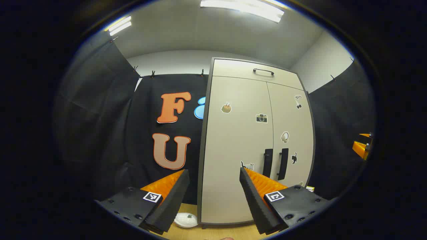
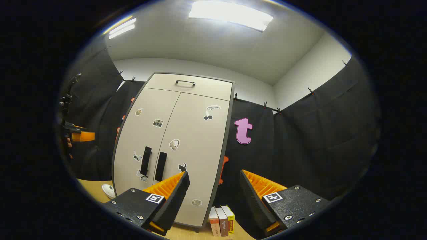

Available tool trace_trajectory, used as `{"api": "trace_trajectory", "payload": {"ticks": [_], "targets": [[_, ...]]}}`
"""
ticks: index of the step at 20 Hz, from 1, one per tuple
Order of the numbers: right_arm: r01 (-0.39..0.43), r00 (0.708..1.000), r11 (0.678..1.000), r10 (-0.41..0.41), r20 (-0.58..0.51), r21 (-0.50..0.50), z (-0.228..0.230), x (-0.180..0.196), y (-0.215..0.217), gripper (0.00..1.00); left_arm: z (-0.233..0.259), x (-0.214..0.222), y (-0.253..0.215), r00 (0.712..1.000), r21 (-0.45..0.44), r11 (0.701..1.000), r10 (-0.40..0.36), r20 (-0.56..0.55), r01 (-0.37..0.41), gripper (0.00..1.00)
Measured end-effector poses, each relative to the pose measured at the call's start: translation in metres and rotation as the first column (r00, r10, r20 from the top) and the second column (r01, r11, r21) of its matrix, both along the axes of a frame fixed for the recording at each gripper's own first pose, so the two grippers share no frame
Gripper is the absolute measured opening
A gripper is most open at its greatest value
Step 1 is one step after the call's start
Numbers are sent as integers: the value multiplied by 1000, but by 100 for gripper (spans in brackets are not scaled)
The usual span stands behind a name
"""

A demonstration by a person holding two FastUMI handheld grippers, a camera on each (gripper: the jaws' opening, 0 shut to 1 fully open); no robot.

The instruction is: Open the right door of the double-door shoe cabinet with the right hand, and open the left door with the left hand.

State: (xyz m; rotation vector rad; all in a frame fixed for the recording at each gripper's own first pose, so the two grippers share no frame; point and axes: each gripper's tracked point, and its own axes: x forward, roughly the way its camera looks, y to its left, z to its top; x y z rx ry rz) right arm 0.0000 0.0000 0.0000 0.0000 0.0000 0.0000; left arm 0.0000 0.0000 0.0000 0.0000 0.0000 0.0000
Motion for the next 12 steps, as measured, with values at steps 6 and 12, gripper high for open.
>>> {"api": "trace_trajectory", "payload": {"ticks": [6, 12], "targets": [[-6, 1000, 1000, 6, 2, 8, -1, -5, 0, 92, 7, -4, -9, 999, -10, 1000, -21, 30, 21, 97], [-2, 1000, 1000, 2, -1, 8, -4, -6, -1, 92, -5, -3, -20, 999, -20, 999, -42, 24, 43, 97]]}}
